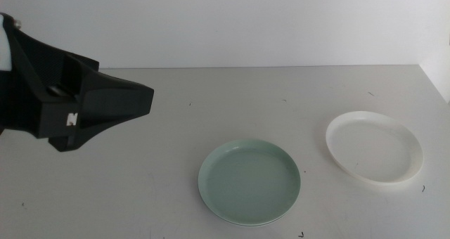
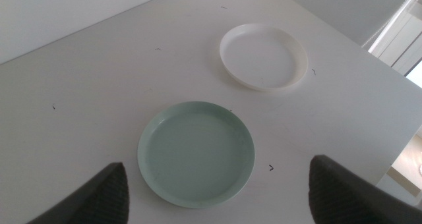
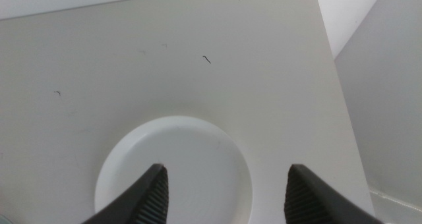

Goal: Stack the three bowls on top of each other.

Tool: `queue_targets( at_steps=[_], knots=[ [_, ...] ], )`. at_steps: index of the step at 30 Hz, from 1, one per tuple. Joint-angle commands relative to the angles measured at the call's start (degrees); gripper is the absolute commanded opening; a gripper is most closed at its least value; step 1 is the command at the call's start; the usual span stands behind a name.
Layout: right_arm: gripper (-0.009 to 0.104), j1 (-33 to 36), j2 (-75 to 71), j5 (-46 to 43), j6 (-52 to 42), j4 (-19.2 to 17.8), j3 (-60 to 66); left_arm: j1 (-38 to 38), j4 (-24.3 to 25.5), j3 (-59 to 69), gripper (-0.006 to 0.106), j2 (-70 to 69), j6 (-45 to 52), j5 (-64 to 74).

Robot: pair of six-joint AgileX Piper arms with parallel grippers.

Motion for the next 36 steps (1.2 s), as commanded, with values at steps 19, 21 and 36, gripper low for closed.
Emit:
queue_targets(
  at_steps=[19,21,36],
  knots=[
    [0.046,-0.79,11.16,-2.37,0.17,-0.36,-1.95,-0.16,-1.72,-1.55,0.101,-0.22,-0.35,-3.21],
    [0.049,-0.79,12.29,-0.72,0.16,-0.28,-1.95,-0.16,-1.72,-1.55,0.101,-0.22,-0.35,-3.21],
    [0.075,-0.97,22.08,5.31,1.46,-3.02,-1.95,-0.16,-1.72,-1.55,0.101,-0.22,-0.35,-3.21]
  ],
)
